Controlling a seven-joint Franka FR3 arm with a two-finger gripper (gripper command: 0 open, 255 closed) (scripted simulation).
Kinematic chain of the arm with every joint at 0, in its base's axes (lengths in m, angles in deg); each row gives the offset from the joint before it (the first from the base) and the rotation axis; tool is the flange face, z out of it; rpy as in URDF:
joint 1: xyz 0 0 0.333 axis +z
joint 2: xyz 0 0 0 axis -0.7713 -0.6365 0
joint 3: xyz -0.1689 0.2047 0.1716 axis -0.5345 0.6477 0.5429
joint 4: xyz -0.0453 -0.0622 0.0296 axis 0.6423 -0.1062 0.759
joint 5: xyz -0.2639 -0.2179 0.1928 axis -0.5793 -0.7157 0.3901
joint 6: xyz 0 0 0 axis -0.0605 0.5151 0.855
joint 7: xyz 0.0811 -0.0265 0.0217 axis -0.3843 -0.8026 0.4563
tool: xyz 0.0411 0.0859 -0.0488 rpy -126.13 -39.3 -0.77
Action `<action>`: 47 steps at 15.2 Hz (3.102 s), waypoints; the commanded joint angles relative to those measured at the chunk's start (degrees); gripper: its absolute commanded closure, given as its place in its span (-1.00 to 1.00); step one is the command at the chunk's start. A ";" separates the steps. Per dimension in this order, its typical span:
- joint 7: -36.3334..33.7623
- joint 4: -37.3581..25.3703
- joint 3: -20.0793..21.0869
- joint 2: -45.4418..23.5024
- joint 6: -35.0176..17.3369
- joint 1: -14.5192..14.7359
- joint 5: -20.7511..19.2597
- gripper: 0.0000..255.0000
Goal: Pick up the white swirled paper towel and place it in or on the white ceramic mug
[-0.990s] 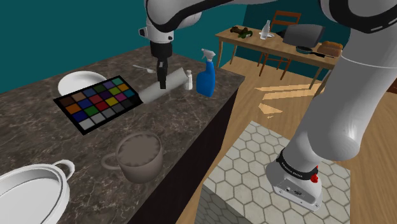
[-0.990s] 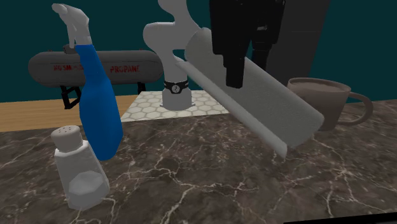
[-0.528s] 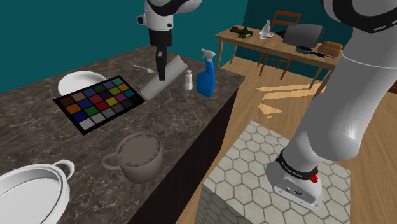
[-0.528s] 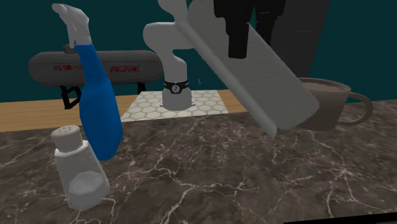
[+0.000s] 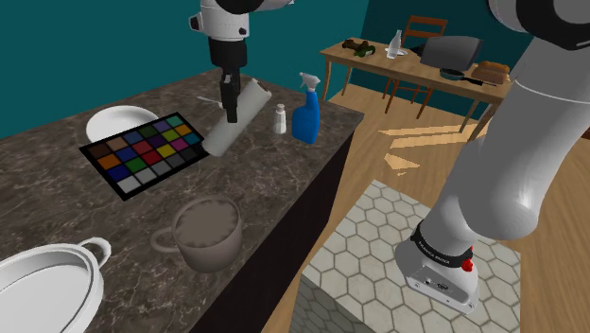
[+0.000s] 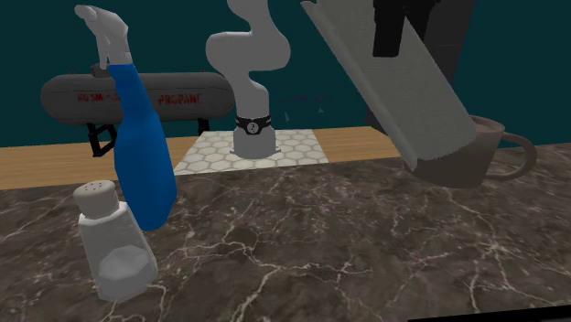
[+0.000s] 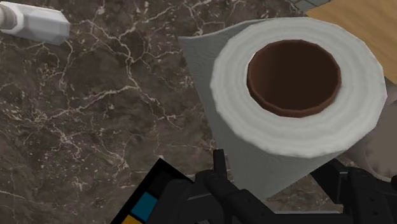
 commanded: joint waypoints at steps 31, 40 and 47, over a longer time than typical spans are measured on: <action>-23.77 6.90 11.08 -3.55 -11.63 12.65 -1.45 1.00; -23.77 6.90 11.08 -3.55 -11.63 12.65 -1.46 -1.00; -23.56 4.27 11.03 -2.51 -7.99 12.47 -1.16 -1.00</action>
